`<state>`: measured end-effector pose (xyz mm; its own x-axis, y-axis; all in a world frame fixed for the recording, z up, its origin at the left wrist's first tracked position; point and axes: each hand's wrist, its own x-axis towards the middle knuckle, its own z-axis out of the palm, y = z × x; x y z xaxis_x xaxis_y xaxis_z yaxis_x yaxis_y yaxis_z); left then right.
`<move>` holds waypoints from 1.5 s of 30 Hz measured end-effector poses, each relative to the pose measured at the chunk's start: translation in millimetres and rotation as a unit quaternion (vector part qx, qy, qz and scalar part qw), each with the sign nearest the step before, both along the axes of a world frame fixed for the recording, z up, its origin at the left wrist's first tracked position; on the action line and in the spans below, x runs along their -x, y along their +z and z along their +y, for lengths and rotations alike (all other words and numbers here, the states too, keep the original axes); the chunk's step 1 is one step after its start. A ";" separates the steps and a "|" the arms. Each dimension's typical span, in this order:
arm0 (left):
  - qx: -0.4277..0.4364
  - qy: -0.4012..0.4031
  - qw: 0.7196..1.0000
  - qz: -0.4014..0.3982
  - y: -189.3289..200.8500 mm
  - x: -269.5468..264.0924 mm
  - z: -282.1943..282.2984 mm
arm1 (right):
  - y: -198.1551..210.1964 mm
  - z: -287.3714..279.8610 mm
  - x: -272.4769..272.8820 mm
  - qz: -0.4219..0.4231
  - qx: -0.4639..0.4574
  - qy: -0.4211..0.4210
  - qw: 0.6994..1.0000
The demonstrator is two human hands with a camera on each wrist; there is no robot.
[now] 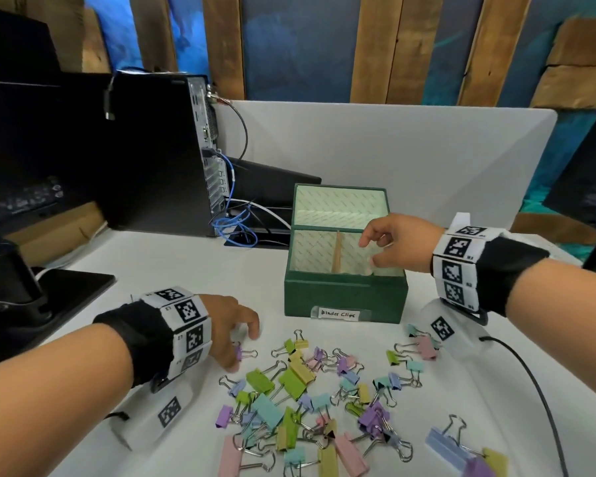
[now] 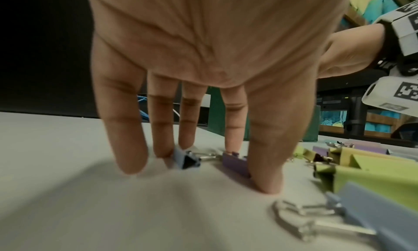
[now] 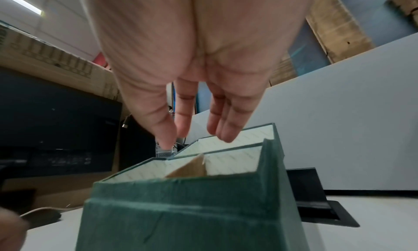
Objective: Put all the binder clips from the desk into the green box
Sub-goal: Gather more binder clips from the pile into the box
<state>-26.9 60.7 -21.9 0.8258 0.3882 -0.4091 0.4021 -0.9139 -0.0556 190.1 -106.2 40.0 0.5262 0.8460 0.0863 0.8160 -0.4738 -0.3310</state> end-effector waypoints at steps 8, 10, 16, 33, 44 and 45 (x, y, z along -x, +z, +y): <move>0.050 -0.025 0.998 -0.039 -11.1 -11.2 3.7 | -18.0 -13.4 47.2 -0.024 0.184 0.203 0.961; 0.050 -0.026 0.997 -0.044 -13.0 -13.8 1.3 | -27.2 -15.2 58.2 -0.021 0.252 0.249 0.935; 0.052 -0.024 0.997 -0.055 -11.7 -16.7 -7.4 | -50.9 -18.4 65.7 -0.033 0.309 0.263 0.913; 0.146 -0.032 0.915 -0.374 74.0 -124.0 -43.5 | -18.7 -36.8 35.2 0.013 0.226 0.158 0.961; 0.175 0.006 0.925 -0.337 59.3 -101.9 -34.9 | 13.5 -23.2 -14.0 0.051 -0.071 0.003 0.996; 0.181 0.006 0.932 -0.315 60.8 -93.0 -33.2 | 12.4 -17.7 -14.8 0.047 -0.084 -0.005 0.995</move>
<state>66.0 27.5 38.9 0.9428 0.3295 0.0496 0.2607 -0.8221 0.5061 204.9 -124.0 52.4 0.5464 0.8189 0.1755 0.7733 -0.4129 -0.4811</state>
